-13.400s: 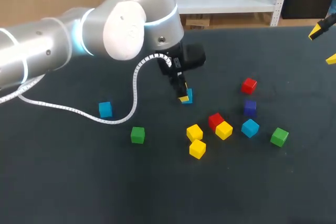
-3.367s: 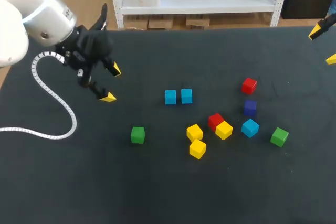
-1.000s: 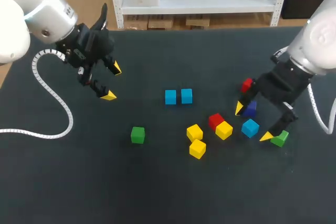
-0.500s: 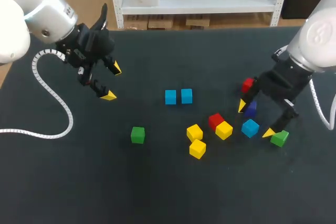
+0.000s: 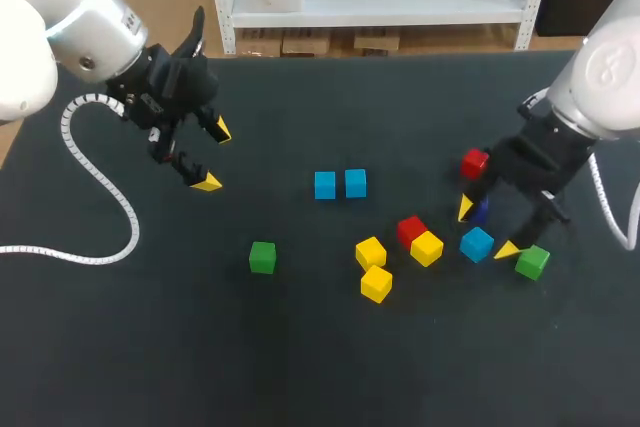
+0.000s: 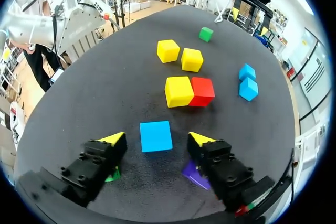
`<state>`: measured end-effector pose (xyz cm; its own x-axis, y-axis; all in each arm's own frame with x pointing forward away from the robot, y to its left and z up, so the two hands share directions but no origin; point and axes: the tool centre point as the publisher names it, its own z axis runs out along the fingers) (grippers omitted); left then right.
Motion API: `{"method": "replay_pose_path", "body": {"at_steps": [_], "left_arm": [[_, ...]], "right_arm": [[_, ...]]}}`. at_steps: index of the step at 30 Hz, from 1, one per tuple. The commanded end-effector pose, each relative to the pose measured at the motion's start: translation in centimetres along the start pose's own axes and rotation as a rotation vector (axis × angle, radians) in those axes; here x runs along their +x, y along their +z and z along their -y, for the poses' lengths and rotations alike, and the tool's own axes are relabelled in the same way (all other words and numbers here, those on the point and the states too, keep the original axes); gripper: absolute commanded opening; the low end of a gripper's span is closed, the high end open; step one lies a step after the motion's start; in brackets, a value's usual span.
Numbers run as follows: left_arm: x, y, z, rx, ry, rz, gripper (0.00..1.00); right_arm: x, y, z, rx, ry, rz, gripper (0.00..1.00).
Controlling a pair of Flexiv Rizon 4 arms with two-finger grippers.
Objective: Place the blue cubes, place green cubes on the blue cubes, place the yellow cubes on the green cubes, then place the red cubes on the yellow cubes, and place purple cube on the red cubes.
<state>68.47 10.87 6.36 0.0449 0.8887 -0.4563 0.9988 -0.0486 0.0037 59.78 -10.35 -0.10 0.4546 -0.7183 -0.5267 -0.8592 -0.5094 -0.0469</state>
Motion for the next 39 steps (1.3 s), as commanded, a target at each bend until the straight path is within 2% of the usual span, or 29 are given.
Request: {"method": "replay_pose_path", "body": {"at_steps": [1, 4, 7, 8, 13, 17, 22, 27, 31, 39], "left_arm": [[0.1, 0.0, -0.2, 0.002, 0.002, 0.001, 1.00], [0.1, 0.0, -0.2, 0.002, 0.002, 0.001, 1.00], [0.1, 0.0, -0.2, 0.002, 0.002, 0.001, 1.00], [0.1, 0.0, -0.2, 0.002, 0.002, 0.001, 1.00], [0.1, 0.0, -0.2, 0.002, 0.002, 0.001, 1.00], [0.1, 0.0, -0.2, 0.002, 0.002, 0.001, 1.00], [0.1, 0.0, -0.2, 0.002, 0.002, 0.001, 1.00], [0.1, 0.0, -0.2, 0.002, 0.002, 0.001, 1.00], [0.1, 0.0, -0.2, 0.002, 0.002, 0.001, 1.00], [0.1, 0.0, -0.2, 0.002, 0.002, 0.001, 1.00]], "right_arm": [[0.0, 0.1, 0.0, 0.003, -0.004, 0.001, 0.45], [-0.1, 0.2, -0.1, 0.001, -0.007, 0.001, 0.39], [-0.1, 0.2, -0.1, -0.003, -0.009, 0.001, 0.07], [-0.1, 0.2, -0.2, -0.004, -0.010, 0.002, 0.00], [-0.4, -0.4, -0.4, 0.006, 0.037, -0.004, 0.00], [-1.0, -2.1, 0.2, 0.084, 0.142, 0.002, 0.00], [-1.8, -4.5, 2.4, 0.216, 0.250, -0.051, 0.00], [-2.2, -5.4, 5.1, 0.311, 0.331, -0.106, 0.00], [-2.4, -5.6, 7.4, 0.356, 0.395, -0.130, 0.00], [-3.2, -4.0, 10.5, 0.386, 0.486, -0.065, 0.00]]}}
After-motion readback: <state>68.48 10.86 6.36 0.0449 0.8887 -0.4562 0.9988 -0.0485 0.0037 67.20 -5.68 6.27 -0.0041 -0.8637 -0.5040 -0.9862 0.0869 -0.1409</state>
